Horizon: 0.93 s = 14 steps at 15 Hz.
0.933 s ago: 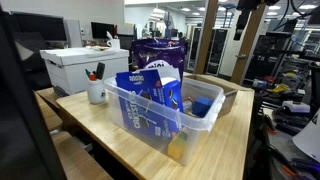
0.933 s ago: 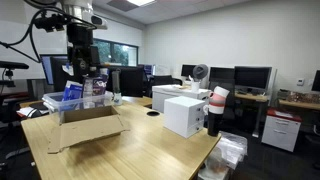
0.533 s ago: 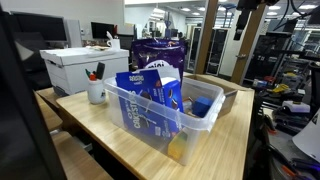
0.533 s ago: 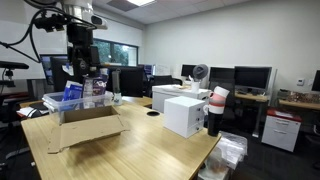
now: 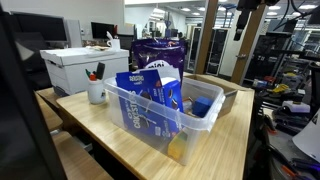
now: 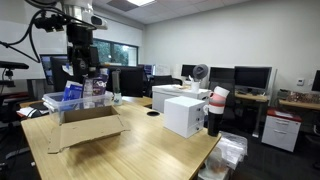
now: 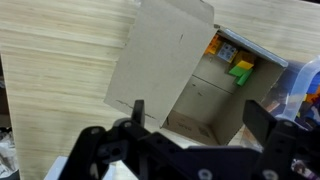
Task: Close the cardboard box and position it nicely on the table top
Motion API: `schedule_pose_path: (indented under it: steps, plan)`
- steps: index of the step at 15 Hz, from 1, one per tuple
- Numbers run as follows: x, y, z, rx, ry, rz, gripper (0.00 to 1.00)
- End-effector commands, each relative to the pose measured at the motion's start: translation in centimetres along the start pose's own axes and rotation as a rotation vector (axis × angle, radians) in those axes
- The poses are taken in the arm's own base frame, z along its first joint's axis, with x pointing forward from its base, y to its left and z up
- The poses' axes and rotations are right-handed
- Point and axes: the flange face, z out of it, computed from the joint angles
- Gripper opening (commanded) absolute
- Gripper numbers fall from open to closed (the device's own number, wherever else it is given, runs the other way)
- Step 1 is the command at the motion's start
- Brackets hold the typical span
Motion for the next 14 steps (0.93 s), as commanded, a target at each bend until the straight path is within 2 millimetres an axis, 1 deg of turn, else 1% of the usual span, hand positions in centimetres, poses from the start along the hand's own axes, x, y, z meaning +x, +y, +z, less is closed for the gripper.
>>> schedule_pose_path:
  steps: [1, 2, 3, 4, 8, 13, 14]
  plan:
    - [-0.1, 2.0, -0.3, 0.107, 0.012, 0.032, 1.00]
    - [-0.3, 2.9, -0.3, 0.147, 0.024, 0.048, 1.00]
    - [-0.8, 4.5, -0.3, 0.191, 0.039, 0.081, 1.00]
    - [-1.2, 5.3, -0.3, 0.205, 0.049, 0.092, 1.00]
    - [-3.1, 10.0, 0.2, 0.286, 0.089, 0.174, 1.00]
    - [-5.1, 13.7, 1.9, 0.297, 0.095, 0.289, 1.00]
    - [-5.5, 14.4, 2.6, 0.287, 0.087, 0.309, 1.00]
